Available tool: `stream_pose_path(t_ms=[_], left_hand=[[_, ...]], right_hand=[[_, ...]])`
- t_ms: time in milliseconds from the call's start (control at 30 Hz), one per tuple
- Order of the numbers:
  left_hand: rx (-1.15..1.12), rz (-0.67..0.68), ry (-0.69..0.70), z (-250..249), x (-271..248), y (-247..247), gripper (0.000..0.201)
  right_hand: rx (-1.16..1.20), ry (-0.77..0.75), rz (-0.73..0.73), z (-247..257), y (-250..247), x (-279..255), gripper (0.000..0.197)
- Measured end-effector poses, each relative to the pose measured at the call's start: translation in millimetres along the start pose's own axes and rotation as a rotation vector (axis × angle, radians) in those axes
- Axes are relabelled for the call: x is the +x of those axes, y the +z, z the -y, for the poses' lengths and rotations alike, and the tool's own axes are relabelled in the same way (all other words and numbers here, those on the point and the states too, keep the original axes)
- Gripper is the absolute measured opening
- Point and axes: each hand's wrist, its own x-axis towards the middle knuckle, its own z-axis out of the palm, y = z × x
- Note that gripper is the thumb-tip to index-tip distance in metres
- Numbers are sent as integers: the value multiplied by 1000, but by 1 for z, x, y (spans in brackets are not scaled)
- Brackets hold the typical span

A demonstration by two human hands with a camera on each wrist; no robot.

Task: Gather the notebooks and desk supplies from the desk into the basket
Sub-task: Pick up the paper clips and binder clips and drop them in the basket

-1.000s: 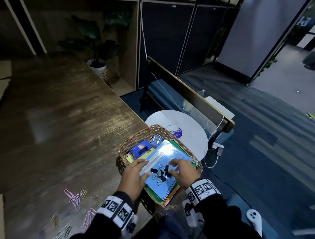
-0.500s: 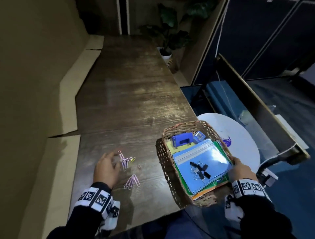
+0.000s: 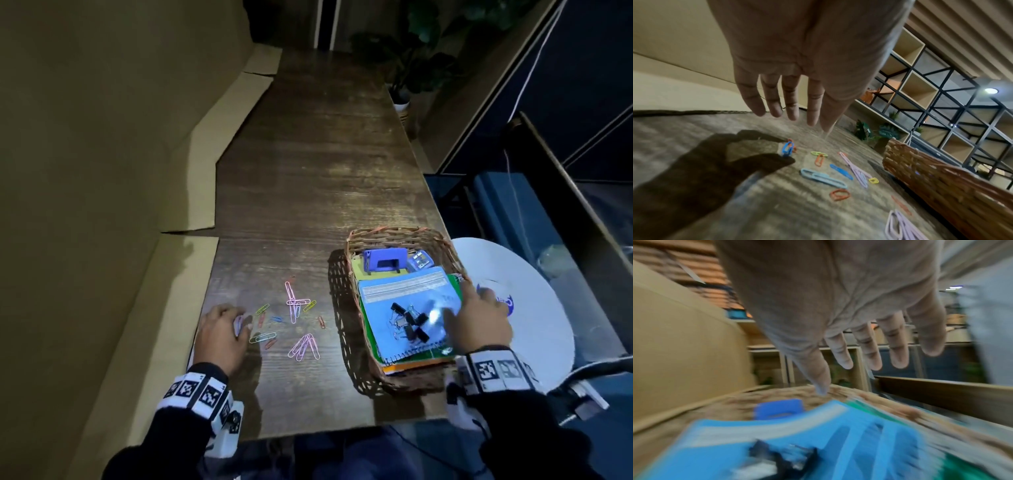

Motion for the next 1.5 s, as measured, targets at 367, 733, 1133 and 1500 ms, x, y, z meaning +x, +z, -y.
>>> stream_pose_path(t_ms=[367, 733, 1133, 1500], left_hand=[[86, 32, 15, 15, -32, 6, 34], [71, 208, 275, -46, -50, 49, 27], [112, 275, 167, -60, -32, 60, 26], [227, 267, 188, -57, -36, 63, 43]], right_hand=[[-90, -448, 412, 136, 90, -89, 25], [134, -296, 377, 133, 89, -96, 19], [640, -107, 4, 29, 37, -49, 18], [394, -684, 183, 86, 60, -86, 28]])
